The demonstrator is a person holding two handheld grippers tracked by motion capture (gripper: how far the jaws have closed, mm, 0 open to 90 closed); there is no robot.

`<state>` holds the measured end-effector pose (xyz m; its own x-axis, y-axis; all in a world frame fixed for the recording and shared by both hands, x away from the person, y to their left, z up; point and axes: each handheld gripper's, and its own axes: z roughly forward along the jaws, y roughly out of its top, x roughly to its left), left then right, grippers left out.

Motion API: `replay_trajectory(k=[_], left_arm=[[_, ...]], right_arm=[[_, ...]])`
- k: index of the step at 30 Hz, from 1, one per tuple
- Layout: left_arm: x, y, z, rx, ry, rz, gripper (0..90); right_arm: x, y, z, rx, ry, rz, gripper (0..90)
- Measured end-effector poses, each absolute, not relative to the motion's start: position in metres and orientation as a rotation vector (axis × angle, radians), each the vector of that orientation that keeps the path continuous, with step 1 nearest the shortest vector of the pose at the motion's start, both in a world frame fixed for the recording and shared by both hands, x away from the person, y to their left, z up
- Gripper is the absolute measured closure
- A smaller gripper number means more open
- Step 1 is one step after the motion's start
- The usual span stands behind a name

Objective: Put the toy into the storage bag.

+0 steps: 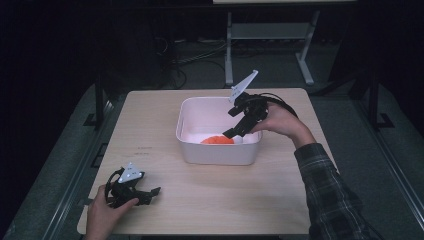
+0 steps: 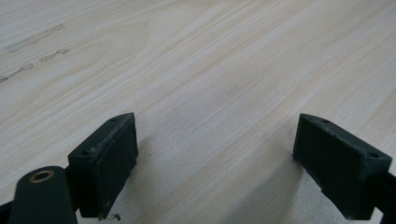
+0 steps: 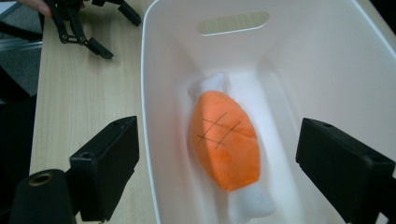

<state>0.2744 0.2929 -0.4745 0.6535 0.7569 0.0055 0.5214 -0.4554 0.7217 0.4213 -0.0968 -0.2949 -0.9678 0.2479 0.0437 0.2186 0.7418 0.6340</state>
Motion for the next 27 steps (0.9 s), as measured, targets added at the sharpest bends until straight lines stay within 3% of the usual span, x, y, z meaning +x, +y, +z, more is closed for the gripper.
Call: replay_trajectory(k=[27], left_arm=[[0.274,0.293,-0.475,2.158,0.989,0.427,13.2]], right_arm=[[0.382,-0.165,-0.294,0.583,2.681,1.158,8.3]])
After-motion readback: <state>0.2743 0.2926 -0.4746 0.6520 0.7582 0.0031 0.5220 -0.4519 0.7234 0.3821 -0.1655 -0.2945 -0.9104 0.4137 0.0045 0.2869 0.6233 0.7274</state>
